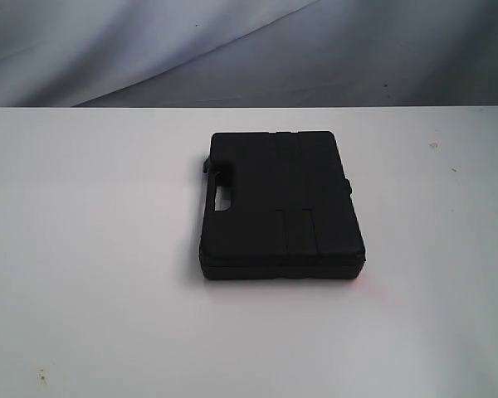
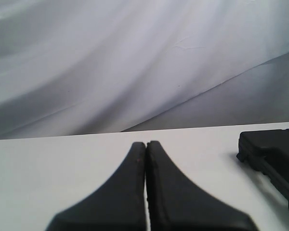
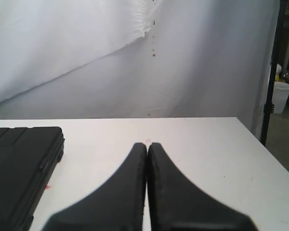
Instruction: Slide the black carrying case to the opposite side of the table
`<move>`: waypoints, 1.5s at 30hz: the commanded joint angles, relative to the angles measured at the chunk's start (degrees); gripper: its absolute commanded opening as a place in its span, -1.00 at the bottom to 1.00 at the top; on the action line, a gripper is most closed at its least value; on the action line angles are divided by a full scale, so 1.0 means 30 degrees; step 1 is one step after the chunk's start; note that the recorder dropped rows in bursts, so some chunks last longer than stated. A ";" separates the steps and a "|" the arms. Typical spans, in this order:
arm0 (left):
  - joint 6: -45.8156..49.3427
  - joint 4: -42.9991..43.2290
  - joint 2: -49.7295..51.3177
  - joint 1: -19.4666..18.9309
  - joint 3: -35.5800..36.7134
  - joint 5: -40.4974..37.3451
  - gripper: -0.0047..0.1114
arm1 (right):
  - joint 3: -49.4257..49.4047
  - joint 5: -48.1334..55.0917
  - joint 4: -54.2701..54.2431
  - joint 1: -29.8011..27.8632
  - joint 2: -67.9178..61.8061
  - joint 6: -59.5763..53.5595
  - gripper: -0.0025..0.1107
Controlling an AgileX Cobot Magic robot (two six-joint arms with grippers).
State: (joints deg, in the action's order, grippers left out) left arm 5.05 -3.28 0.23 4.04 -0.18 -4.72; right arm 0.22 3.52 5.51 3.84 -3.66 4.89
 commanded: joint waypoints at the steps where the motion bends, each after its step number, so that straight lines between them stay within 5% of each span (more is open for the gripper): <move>1: -0.0020 -0.0011 -0.0076 -0.0037 0.0060 0.0118 -0.92 | -0.0073 0.2232 -0.0451 -0.0133 0.1221 0.0115 -0.96; 45: -0.0020 -0.0011 -0.0076 -0.0037 0.0060 0.0118 -0.92 | -0.0073 0.2901 -0.0732 -0.0133 0.1221 -0.1124 -0.96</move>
State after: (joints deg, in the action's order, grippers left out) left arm 5.05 -3.28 0.23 4.04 -0.18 -4.72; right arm 0.22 11.88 3.09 3.84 -0.14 1.65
